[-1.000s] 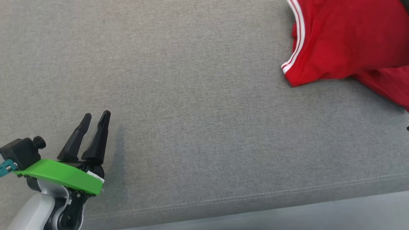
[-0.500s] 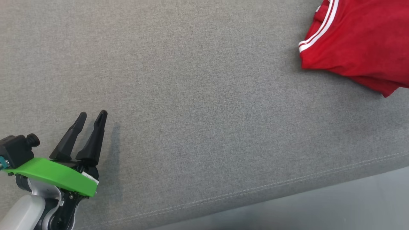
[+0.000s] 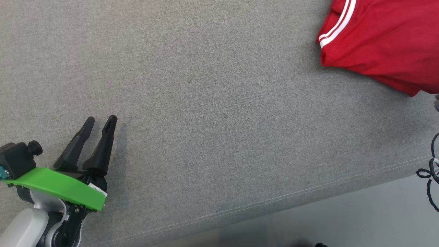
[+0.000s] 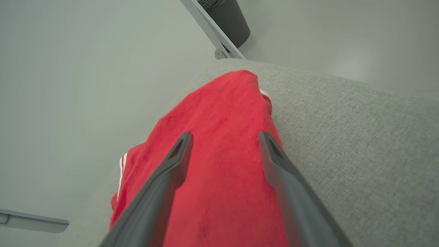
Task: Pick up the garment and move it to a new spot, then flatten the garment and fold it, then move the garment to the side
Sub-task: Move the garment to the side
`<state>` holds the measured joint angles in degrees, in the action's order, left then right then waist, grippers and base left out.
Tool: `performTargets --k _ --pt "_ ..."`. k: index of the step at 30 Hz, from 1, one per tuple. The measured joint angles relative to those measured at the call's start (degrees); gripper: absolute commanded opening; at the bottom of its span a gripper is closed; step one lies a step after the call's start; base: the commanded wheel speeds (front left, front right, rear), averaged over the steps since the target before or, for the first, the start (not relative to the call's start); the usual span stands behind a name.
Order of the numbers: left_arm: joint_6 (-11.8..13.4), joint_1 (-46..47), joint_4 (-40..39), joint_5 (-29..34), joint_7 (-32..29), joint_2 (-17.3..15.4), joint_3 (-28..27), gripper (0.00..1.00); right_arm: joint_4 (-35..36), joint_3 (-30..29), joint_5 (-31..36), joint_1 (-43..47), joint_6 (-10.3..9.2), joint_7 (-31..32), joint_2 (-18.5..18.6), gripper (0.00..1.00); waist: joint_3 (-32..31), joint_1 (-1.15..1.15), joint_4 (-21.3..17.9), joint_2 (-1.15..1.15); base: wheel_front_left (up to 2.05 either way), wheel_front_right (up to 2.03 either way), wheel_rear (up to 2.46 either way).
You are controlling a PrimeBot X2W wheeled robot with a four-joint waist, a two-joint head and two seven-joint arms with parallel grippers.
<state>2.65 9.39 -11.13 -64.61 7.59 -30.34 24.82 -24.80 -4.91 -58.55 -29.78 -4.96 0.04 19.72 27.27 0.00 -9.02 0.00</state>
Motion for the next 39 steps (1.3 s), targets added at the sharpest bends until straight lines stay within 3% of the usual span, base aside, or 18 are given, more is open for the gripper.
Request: performTargets --k 6,14,24,28,32,39 --pt "0.2 0.0 0.2 0.0 0.6 1.3 0.0 1.00 -0.5 2.1 4.2 0.4 1.55 -3.9 1.0 1.00 -1.0 0.00 0.1 0.00 0.00 0.00 0.00" --pt "0.2 0.1 2.5 0.4 4.4 4.4 -1.4 1.00 4.5 3.0 9.8 4.5 3.92 -11.4 2.7 1.00 -3.9 0.00 1.0 0.00 0.00 0.00 0.00" --pt "0.4 -0.8 7.4 5.8 6.2 4.5 -2.4 1.00 10.2 9.7 21.9 11.5 2.60 -13.6 4.6 1.00 -9.5 0.00 1.7 0.00 0.00 0.00 0.00" --pt "0.8 -2.9 9.9 9.4 6.3 4.3 -1.6 1.00 11.5 11.9 24.2 14.8 1.81 -13.6 3.1 1.00 -12.0 0.00 2.1 0.00 0.00 0.00 0.00" --pt "2.0 -5.7 12.5 12.0 6.7 4.6 -2.3 1.00 12.2 15.4 25.4 17.7 1.24 -13.7 -0.9 1.00 -14.9 0.00 3.0 0.00 0.00 0.00 0.00" --pt "2.2 -6.2 13.3 15.0 6.7 6.4 -2.5 1.00 12.9 18.1 31.0 20.9 -0.05 -14.1 -1.2 1.00 -17.6 0.00 4.6 0.00 0.00 0.00 0.00"
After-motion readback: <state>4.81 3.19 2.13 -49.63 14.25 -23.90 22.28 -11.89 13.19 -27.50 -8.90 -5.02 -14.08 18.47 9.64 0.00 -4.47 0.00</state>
